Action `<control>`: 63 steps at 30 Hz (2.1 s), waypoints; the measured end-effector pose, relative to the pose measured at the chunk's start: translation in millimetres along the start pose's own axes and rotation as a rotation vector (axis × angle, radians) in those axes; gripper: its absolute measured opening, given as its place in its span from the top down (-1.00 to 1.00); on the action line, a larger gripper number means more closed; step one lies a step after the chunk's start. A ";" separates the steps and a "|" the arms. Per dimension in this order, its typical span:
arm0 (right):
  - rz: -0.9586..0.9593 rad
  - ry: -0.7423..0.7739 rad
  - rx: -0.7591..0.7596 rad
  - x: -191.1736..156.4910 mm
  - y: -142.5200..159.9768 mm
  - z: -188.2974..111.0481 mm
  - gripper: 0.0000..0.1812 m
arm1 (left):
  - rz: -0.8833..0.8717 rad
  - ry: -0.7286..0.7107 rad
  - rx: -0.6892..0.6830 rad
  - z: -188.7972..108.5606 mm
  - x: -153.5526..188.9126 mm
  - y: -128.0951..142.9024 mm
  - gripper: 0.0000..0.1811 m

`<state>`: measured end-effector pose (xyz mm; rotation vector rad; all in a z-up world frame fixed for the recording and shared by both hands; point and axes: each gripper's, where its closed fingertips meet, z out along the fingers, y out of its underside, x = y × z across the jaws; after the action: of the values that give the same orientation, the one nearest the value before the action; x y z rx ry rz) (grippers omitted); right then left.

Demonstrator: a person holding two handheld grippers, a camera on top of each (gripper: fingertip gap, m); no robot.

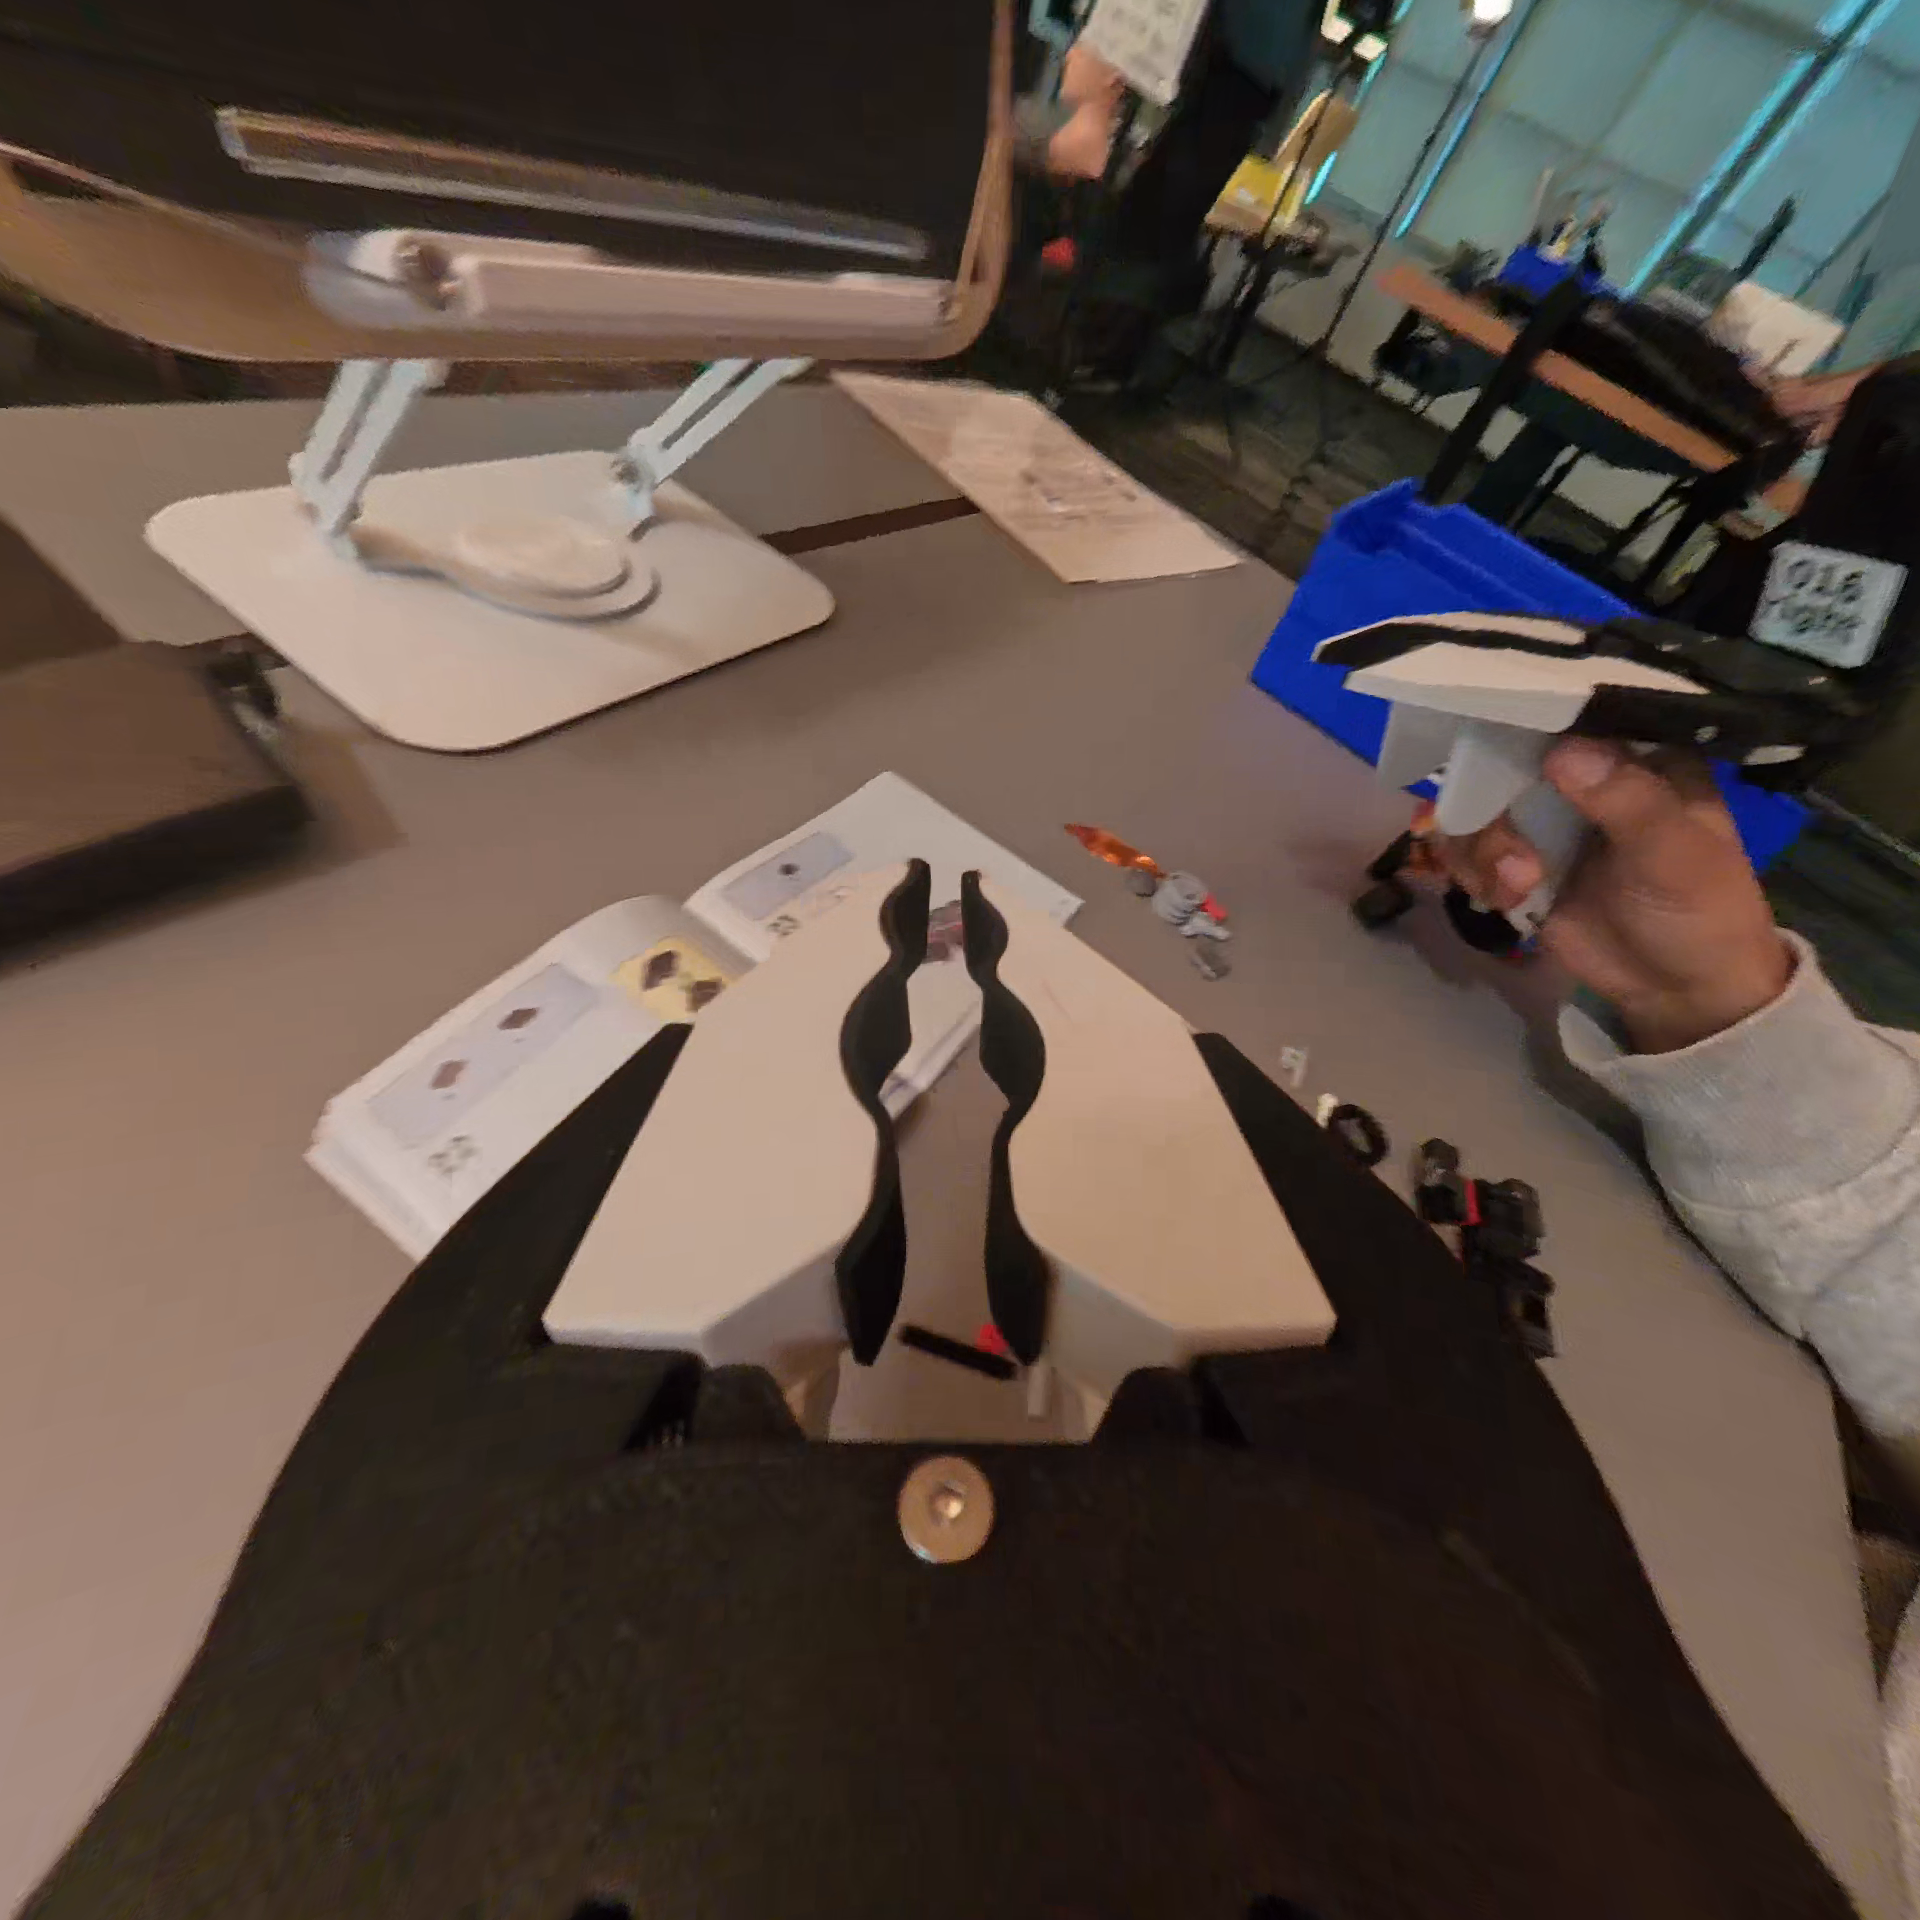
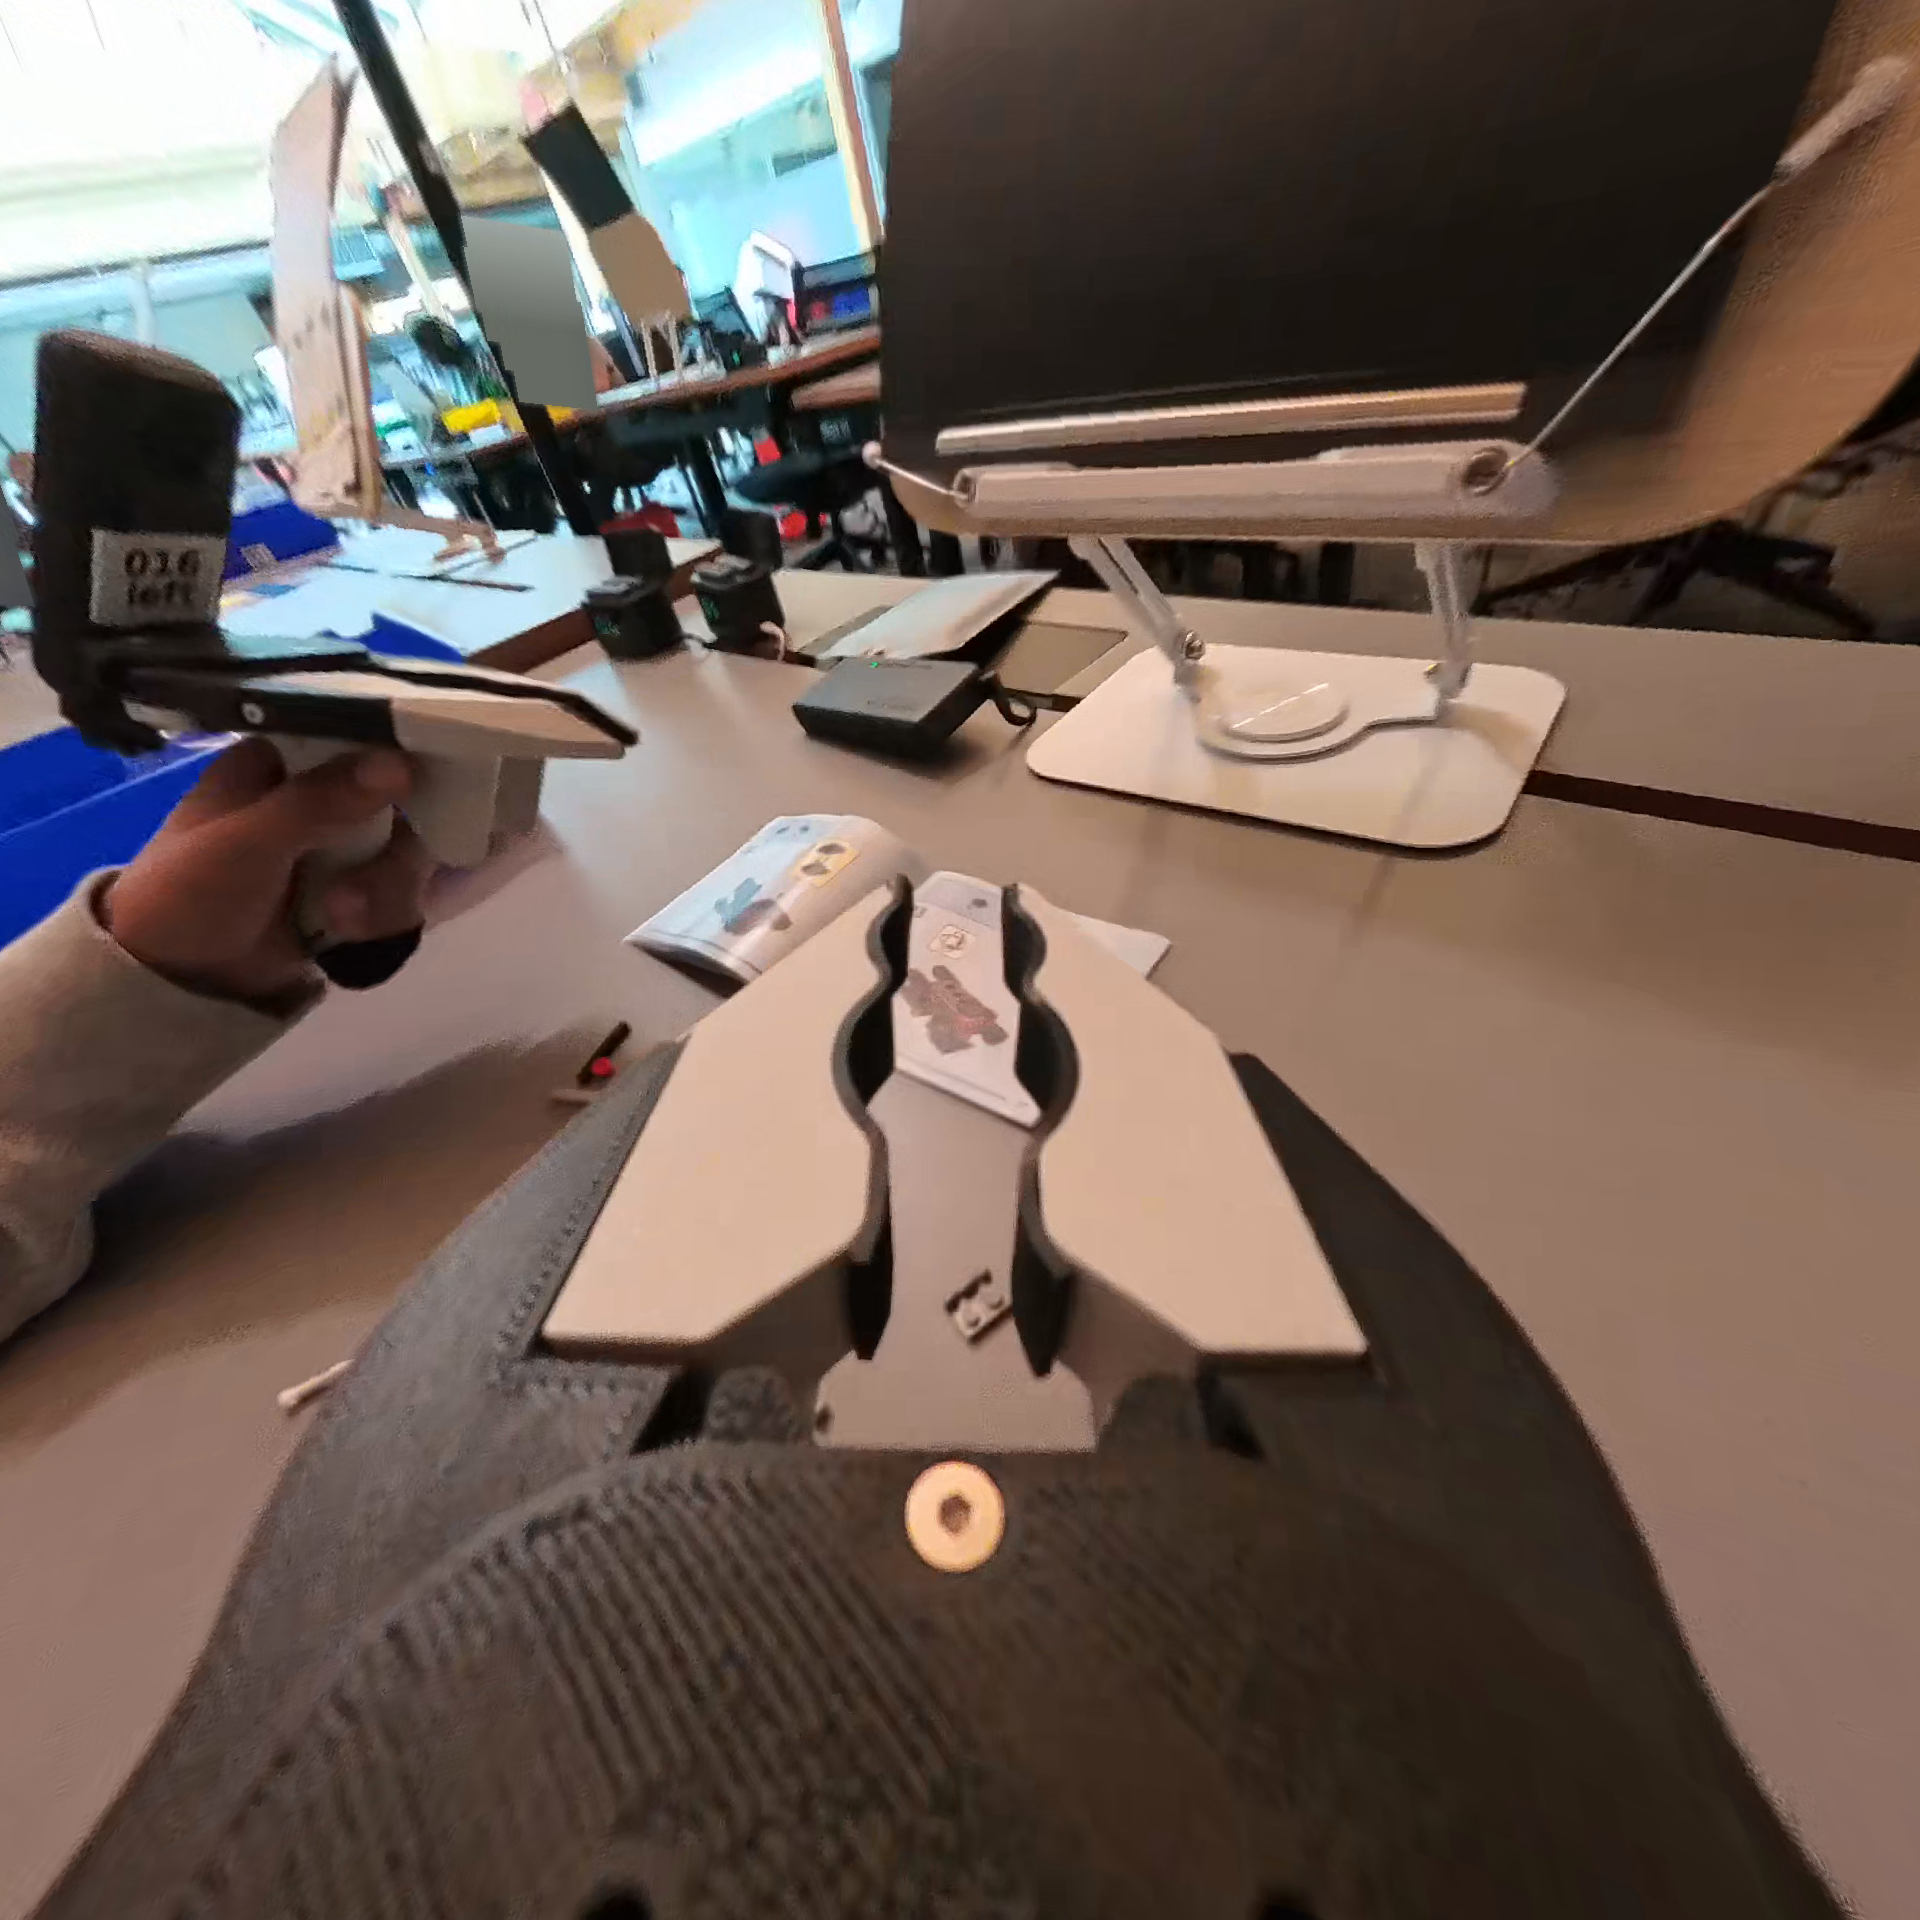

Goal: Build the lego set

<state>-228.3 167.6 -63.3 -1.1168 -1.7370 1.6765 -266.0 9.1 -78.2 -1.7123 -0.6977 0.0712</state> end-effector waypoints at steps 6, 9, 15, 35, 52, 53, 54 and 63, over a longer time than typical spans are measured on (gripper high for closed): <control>-0.036 0.061 0.061 -14.3 15.4 -34.9 0.62 | 0.057 0.025 0.046 -10.6 35.4 27.8 0.90; -0.100 0.184 0.078 -2.2 19.8 -51.7 0.61 | 0.084 0.005 0.116 -20.7 40.7 26.5 0.88; 0.001 0.098 0.092 -11.1 19.9 -51.2 0.56 | 0.102 -0.094 0.201 -29.1 20.4 24.7 0.88; -0.154 0.067 0.179 -39.4 11.8 -54.1 0.63 | 0.200 -0.068 0.276 -77.9 46.4 12.6 0.90; 0.190 -0.068 0.291 -38.3 3.2 -63.2 0.60 | 0.171 -0.130 0.106 -63.5 11.7 51.4 0.86; 0.205 -0.067 0.288 -35.3 4.2 -65.0 0.60 | 0.192 -0.128 0.092 -61.8 10.2 53.1 0.84; 0.226 -0.066 0.292 -31.7 4.4 -67.7 0.60 | 0.214 -0.136 0.090 -61.2 7.6 52.9 0.84; 0.340 -0.147 0.321 -28.7 2.3 -80.0 0.62 | 0.261 -0.259 0.161 -67.3 -13.3 37.5 0.80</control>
<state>-147.7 190.7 -49.0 -1.2090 -1.3429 2.1995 -234.1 -59.5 -98.1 -1.6448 -0.6341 0.5261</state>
